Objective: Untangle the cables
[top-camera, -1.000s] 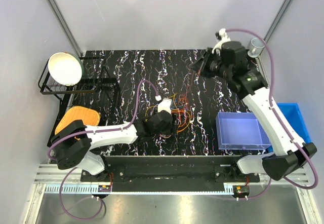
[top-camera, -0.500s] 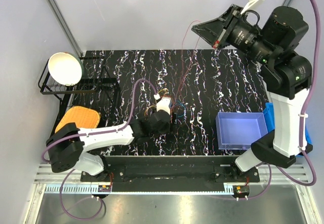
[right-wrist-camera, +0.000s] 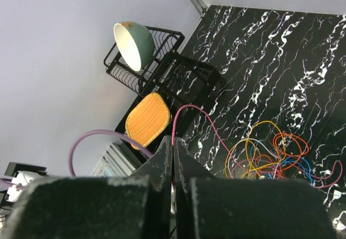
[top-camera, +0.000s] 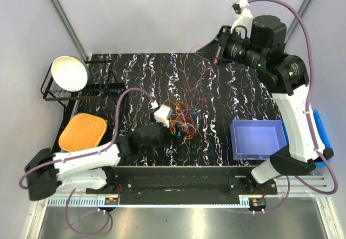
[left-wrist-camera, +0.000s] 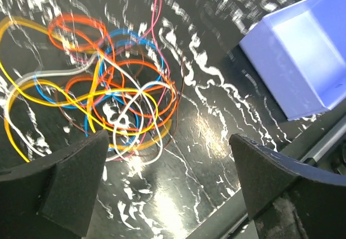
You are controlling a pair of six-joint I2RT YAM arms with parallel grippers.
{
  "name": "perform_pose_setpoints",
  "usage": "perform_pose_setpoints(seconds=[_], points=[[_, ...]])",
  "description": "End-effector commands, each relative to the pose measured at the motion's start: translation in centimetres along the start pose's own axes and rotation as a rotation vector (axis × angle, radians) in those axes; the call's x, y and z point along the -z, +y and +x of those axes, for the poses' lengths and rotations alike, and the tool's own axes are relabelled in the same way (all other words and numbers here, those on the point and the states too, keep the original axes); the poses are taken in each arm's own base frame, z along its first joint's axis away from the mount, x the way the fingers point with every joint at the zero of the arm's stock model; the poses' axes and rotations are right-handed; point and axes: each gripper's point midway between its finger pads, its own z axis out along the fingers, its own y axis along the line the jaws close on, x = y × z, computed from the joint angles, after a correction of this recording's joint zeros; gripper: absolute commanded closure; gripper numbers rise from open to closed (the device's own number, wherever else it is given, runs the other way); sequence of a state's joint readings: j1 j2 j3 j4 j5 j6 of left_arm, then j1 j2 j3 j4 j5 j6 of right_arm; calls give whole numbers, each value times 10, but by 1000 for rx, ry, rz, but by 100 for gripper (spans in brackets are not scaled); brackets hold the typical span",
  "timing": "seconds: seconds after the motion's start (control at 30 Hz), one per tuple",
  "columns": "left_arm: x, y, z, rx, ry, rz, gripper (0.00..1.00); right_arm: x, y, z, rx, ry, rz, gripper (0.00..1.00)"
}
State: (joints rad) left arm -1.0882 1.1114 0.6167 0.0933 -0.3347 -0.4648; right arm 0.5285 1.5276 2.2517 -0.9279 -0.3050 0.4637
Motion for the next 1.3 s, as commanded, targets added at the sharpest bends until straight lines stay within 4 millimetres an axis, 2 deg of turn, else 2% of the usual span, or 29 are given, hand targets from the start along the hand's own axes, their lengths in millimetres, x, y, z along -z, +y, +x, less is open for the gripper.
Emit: perform_pose_setpoints(seconds=[0.0,0.03,0.1,0.27,0.47,0.57,0.67,0.87,0.97,1.17,1.27], points=[[26,-20,-46,-70,-253,170,6,16,16,-13,51,-57,-41,100],[36,-26,-64,-87,-331,207,9,18,17,-13,54,-57,-47,100],[42,-30,-70,-116,-376,242,10,18,19,-12,55,-52,-58,100],[52,-53,-104,-239,-505,324,10,19,22,-10,50,-42,-74,100],[36,-65,-132,-271,-570,298,10,22,23,-10,48,-47,-77,100],[32,-73,-145,-262,-622,306,19,25,24,-10,48,-48,-77,100],[25,-71,-156,-257,-660,261,22,29,25,-10,51,-52,-78,100],[10,-78,-171,-260,-721,241,21,33,26,-8,56,-50,-82,100],[3,-72,-178,-237,-747,180,24,35,27,-8,56,-51,-84,100],[-10,-71,-178,-237,-780,157,38,42,31,-10,63,-56,-93,100],[-17,-72,-177,-239,-788,148,40,45,33,-9,63,-54,-98,100]])
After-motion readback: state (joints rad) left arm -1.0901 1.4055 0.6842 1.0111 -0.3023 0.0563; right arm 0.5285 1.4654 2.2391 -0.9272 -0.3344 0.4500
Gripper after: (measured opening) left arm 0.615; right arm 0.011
